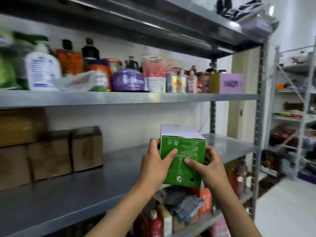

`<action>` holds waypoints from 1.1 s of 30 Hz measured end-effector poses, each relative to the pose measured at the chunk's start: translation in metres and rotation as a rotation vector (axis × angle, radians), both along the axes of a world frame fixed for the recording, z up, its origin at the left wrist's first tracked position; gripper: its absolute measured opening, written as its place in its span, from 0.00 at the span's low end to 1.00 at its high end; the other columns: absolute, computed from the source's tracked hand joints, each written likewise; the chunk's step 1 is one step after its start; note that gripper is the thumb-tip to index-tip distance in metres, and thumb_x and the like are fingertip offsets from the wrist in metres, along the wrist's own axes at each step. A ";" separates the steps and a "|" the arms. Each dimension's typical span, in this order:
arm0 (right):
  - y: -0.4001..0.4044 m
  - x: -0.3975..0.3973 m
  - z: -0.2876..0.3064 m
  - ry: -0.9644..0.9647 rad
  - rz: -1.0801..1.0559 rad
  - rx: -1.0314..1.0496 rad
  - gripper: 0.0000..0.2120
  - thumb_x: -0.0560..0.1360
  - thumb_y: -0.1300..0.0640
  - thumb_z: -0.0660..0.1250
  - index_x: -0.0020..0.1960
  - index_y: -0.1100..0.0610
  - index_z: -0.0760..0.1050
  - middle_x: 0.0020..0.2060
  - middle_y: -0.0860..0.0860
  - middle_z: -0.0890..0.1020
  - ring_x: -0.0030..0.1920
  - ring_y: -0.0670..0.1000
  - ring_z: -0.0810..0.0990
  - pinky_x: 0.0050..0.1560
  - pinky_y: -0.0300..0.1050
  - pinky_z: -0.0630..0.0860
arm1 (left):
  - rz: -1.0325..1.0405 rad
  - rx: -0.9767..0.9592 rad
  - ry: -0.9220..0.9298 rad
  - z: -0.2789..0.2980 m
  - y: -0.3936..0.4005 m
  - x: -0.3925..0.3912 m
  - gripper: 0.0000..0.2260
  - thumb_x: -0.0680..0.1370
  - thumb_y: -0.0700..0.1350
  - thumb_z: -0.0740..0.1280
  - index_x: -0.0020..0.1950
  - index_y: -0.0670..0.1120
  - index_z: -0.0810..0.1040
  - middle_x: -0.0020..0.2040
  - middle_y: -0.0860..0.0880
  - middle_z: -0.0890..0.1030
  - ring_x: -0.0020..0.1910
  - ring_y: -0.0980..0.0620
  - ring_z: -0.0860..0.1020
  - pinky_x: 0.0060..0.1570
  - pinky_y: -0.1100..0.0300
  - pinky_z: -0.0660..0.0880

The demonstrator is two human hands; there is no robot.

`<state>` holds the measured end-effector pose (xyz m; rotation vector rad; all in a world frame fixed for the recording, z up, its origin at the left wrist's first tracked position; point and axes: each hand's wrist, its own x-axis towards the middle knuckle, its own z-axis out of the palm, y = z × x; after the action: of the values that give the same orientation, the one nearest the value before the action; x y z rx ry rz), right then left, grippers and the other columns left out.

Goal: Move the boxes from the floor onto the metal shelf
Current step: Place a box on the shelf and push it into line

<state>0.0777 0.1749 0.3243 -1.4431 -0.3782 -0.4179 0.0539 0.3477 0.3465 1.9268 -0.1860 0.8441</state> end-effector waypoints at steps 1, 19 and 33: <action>0.017 0.004 0.007 -0.008 0.029 -0.015 0.27 0.62 0.61 0.81 0.56 0.56 0.73 0.51 0.52 0.84 0.50 0.50 0.84 0.48 0.48 0.82 | 0.028 -0.001 -0.007 0.006 0.017 -0.001 0.15 0.73 0.55 0.71 0.50 0.53 0.67 0.47 0.57 0.81 0.44 0.59 0.80 0.42 0.57 0.79; 0.246 0.055 0.062 -0.212 0.316 -0.051 0.24 0.69 0.65 0.76 0.62 0.55 0.72 0.50 0.47 0.83 0.49 0.44 0.83 0.42 0.39 0.80 | 0.377 -0.029 -0.059 0.065 0.217 -0.004 0.17 0.73 0.51 0.72 0.52 0.46 0.69 0.48 0.52 0.81 0.45 0.53 0.81 0.43 0.56 0.78; 0.372 0.085 0.068 -0.203 0.481 -0.200 0.20 0.75 0.65 0.69 0.64 0.52 0.72 0.52 0.45 0.82 0.50 0.42 0.82 0.45 0.40 0.80 | 0.685 0.021 -0.117 0.054 0.314 0.001 0.24 0.78 0.50 0.67 0.69 0.43 0.66 0.53 0.43 0.81 0.45 0.43 0.80 0.37 0.59 0.73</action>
<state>0.1625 0.5470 0.3921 -1.4480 -0.9284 -0.1366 0.0553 0.6613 0.4002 1.9773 0.4243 1.4022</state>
